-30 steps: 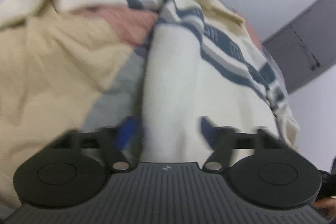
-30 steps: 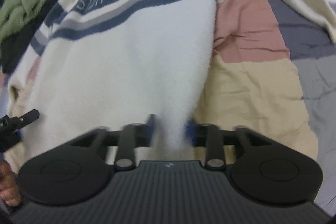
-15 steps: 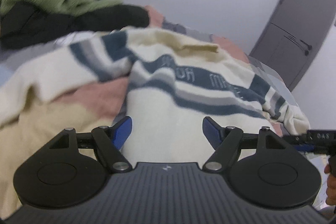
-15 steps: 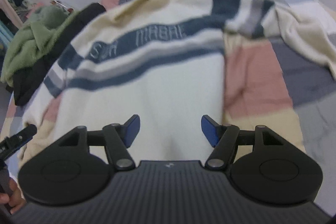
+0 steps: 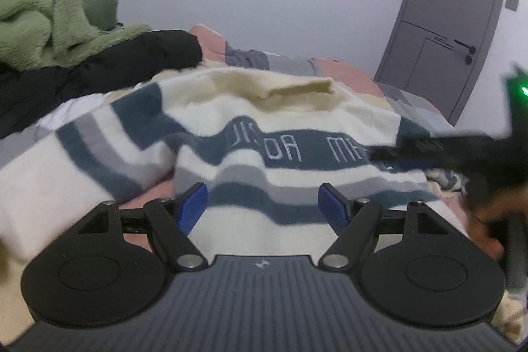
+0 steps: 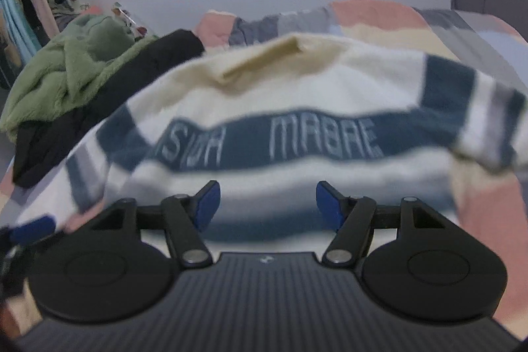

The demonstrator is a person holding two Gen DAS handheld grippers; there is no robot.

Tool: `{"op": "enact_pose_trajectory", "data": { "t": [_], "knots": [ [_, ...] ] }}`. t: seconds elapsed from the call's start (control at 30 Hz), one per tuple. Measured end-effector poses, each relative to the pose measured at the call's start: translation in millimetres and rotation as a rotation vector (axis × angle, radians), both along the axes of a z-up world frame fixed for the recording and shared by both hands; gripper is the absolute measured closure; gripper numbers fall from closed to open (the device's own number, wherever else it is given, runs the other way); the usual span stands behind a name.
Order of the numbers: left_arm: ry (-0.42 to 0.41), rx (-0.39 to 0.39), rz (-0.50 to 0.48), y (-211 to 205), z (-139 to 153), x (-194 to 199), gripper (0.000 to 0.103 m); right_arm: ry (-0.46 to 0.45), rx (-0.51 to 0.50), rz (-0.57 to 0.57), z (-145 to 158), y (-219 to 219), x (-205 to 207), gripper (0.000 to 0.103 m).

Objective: Fold large clothes

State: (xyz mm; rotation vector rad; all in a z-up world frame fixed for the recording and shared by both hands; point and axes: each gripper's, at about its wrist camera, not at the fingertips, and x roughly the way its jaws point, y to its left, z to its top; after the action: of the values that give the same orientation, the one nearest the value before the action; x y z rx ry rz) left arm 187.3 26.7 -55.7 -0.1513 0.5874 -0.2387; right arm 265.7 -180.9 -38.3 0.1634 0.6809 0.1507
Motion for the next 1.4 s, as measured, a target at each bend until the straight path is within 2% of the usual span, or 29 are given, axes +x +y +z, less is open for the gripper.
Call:
{"op": "enact_pose_trajectory", "data": {
  "t": [0.07,0.17,0.37,0.6,0.73,0.83,0.93,1.1,1.23,1.4],
  "knots": [
    [0.014,-0.022,-0.039,5.4,-8.3,9.9,0.025,-0.025,-0.027,0.013,-5.3,10.1,31.5,0.038],
    [0.039,-0.051,-0.048,15.9,-22.6,23.3,0.025,-0.055,-0.094,0.028,-17.2,24.0,82.5,0.046],
    [0.05,-0.067,-0.016,27.6,-46.8,43.4,0.025,-0.052,-0.159,0.021,-49.5,37.1,174.8,0.058],
    [0.071,-0.096,0.03,42.0,-71.0,64.5,0.025,-0.102,-0.179,0.03,-67.1,57.7,240.5,0.058],
    [0.07,-0.132,0.046,47.5,-77.0,70.4,0.025,-0.136,-0.218,0.023,-72.9,66.1,266.1,0.062],
    [0.059,-0.134,0.041,46.8,-76.0,70.1,0.025,-0.127,-0.198,-0.004,-73.4,61.1,280.4,0.062],
    [0.056,-0.133,0.041,46.2,-75.4,69.2,0.025,-0.127,-0.168,-0.019,-71.2,56.1,278.7,0.062],
    [0.047,-0.135,0.042,45.3,-71.2,64.1,0.025,-0.129,-0.113,-0.03,-57.7,49.0,250.9,0.062],
    [0.034,-0.142,0.033,42.9,-64.7,53.7,0.025,-0.131,-0.094,-0.008,-41.8,46.0,205.3,0.062],
    [0.008,-0.141,0.02,36.3,-51.1,33.8,0.025,-0.133,-0.068,0.011,-20.7,27.1,129.6,0.062]
  ]
}}
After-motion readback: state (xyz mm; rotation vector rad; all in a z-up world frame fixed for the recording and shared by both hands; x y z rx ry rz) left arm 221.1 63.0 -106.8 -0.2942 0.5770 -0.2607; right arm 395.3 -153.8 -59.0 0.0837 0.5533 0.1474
